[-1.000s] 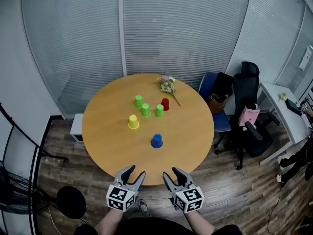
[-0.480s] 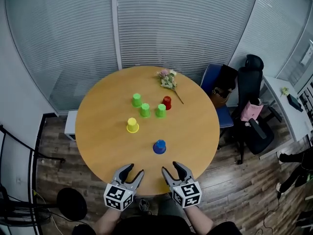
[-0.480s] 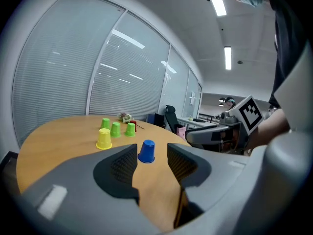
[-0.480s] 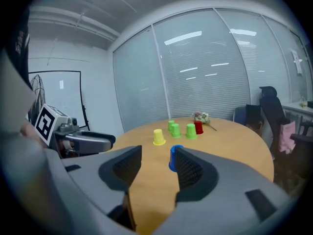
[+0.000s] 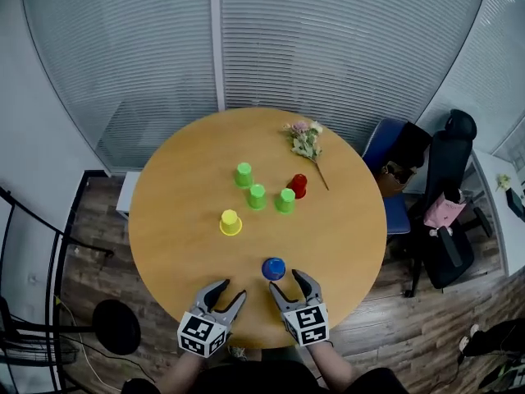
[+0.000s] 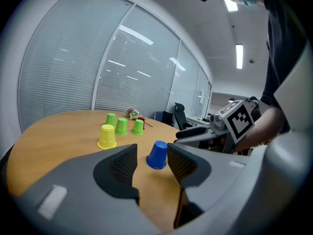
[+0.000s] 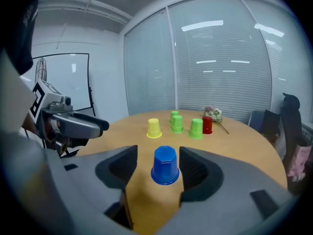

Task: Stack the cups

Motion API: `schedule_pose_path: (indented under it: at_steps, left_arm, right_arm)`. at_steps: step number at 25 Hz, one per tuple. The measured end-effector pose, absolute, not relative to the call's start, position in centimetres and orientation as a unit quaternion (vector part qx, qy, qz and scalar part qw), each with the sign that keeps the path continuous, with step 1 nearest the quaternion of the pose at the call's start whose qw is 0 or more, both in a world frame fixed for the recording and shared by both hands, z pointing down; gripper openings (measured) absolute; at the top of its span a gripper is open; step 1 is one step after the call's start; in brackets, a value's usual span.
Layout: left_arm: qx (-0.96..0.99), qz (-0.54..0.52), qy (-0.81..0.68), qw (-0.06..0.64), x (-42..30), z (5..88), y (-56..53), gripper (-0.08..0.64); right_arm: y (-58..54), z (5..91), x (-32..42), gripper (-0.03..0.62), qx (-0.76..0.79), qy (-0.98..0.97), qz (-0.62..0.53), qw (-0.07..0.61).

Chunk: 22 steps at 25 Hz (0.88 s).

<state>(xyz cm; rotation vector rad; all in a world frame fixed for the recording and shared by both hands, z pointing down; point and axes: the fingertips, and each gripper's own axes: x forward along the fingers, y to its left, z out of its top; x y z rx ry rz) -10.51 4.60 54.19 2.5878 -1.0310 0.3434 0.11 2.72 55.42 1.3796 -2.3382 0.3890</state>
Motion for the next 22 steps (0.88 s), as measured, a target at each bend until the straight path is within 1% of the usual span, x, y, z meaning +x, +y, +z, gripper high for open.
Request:
schedule_pose_path:
  at_steps: [13,14,15,22]
  left_arm:
    - [0.894,0.142,-0.379,0.191,-8.4,57.3,-0.5,0.179]
    - [0.893,0.142,-0.381,0.193,-8.4,57.5,-0.8,0.178]
    - [0.892,0.142,-0.383,0.196,-8.5,57.6,-1.0,0.179]
    - [0.888,0.152,-0.388,0.196,-8.6,58.5,-2.1,0.178]
  right_arm:
    - [-1.4,60.2,-0.3,0.249,0.418,-0.859,0.144,0.258]
    - [-1.6,60.2,-0.4,0.247,0.414,-0.861,0.14,0.259]
    - [-1.9,60.0,-0.5,0.221,0.412,-0.864,0.135,0.258]
    - [-4.9,58.5,-1.4,0.218,0.404,-0.876,0.109,0.241]
